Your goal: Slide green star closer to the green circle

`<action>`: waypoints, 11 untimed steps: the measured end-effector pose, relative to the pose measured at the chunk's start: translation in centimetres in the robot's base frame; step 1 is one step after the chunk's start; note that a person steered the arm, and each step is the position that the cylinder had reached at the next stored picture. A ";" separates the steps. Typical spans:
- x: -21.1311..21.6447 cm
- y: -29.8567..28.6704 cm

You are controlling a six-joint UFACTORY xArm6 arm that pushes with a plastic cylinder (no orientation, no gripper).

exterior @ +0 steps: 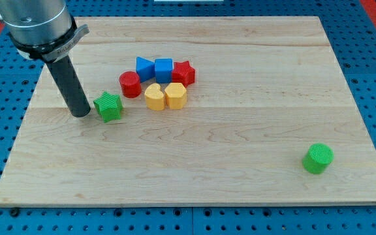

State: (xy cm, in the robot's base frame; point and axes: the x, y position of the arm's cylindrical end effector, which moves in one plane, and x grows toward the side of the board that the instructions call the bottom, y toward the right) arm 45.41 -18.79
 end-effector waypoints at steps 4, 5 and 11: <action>4.7 26.2; 2.3 27.3; -3.4 29.0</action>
